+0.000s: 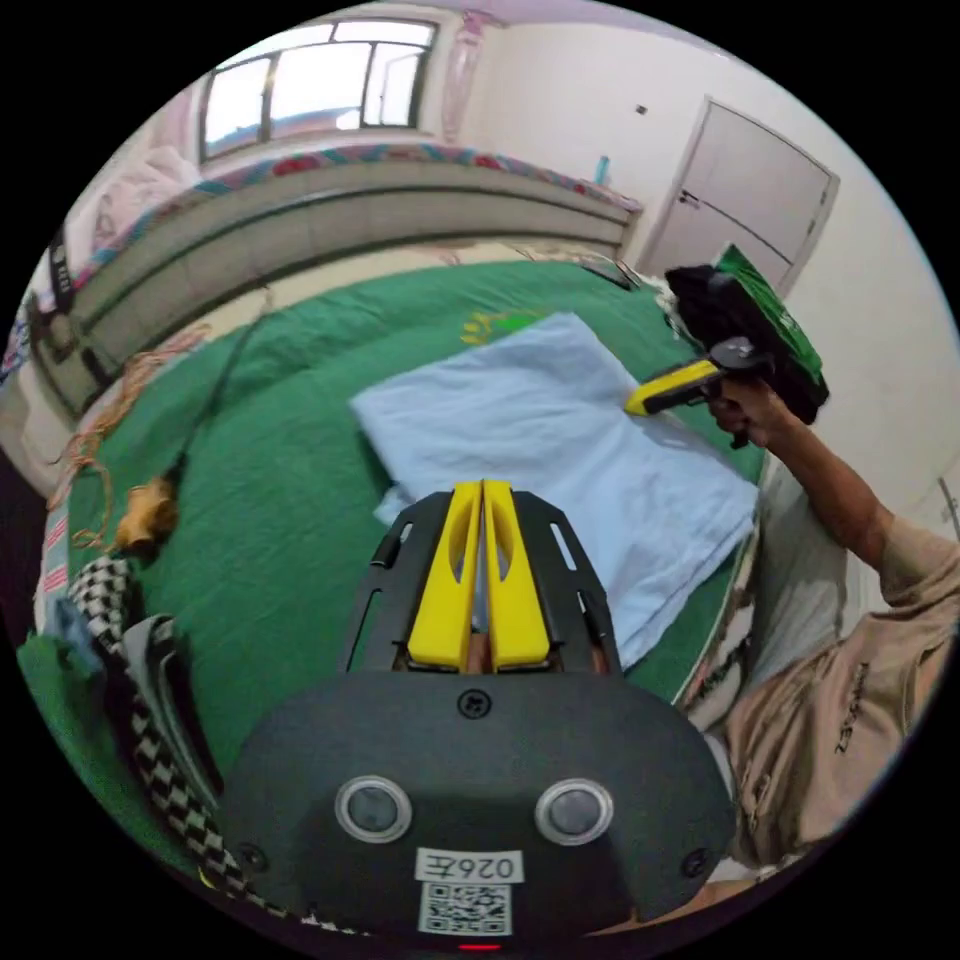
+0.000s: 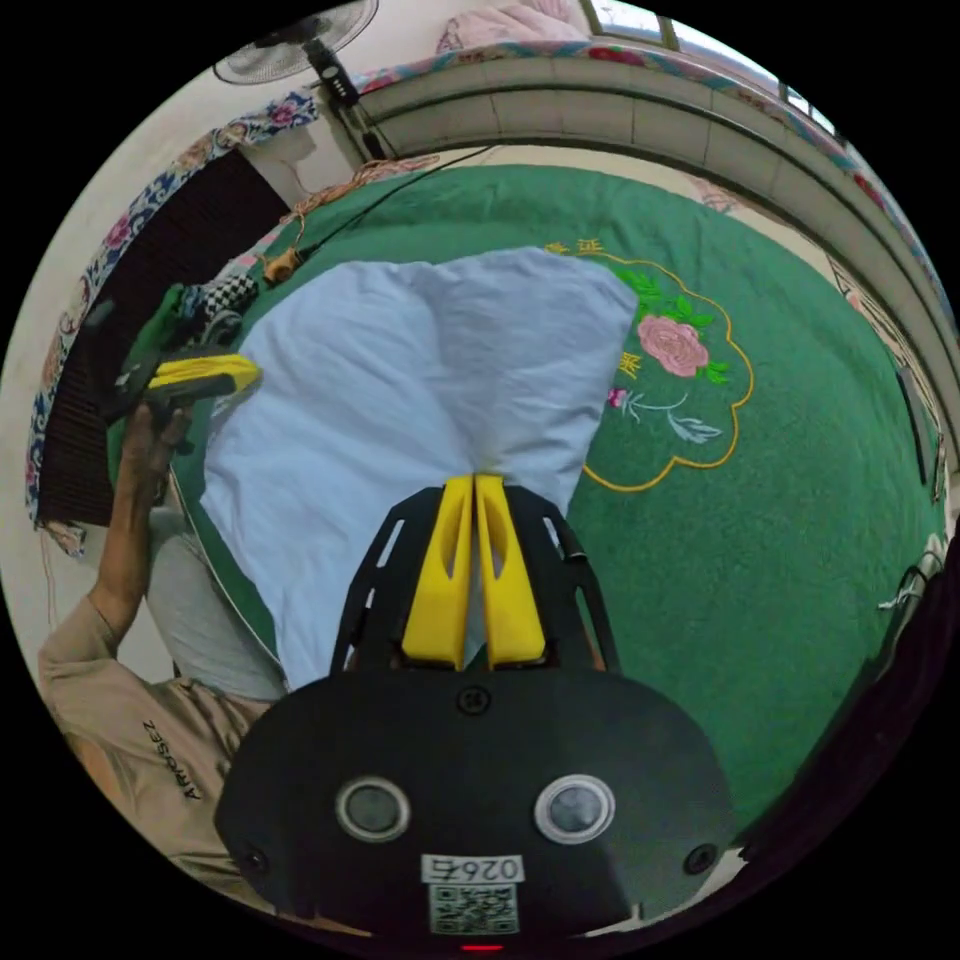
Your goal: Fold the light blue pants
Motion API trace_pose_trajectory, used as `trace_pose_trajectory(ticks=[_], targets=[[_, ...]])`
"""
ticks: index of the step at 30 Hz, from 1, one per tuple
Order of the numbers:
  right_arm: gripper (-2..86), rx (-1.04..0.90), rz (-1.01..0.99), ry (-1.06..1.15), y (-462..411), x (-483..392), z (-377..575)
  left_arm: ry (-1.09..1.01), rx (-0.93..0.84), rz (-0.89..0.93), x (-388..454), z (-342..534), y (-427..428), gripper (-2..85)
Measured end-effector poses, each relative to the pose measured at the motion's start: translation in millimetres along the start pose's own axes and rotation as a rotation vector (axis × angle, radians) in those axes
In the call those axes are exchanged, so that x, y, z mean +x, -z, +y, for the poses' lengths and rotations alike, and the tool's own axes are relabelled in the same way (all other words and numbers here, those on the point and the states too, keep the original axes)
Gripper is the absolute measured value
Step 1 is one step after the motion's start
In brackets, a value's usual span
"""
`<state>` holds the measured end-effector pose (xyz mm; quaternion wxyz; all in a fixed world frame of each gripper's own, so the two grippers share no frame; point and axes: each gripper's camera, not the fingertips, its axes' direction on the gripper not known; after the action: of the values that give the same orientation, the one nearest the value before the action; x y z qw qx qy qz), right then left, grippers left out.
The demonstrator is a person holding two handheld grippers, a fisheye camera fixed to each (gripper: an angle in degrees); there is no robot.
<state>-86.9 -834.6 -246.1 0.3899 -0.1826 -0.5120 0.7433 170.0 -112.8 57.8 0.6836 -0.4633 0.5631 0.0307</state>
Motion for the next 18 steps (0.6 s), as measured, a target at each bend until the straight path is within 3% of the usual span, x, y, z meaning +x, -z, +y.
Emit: trace_pose_trajectory(ticks=[3,6,13,18], targets=[[-1.0,0.111,0.003,-0.058,43,26,-1,0.163,0.139,-0.055,-40,12,39,0.2],[0.0,0.23,-0.045,-0.146,77,54,1,0.27,0.206,0.112,-78,20,44,5.6],[6.3,0.283,-0.377,-0.34,120,139,7,0.389,0.13,0.325,-127,18,13,17.4],[8.2,0.255,-0.428,-0.429,141,176,14,0.417,0.009,0.52,-137,8,-35,20.8]])
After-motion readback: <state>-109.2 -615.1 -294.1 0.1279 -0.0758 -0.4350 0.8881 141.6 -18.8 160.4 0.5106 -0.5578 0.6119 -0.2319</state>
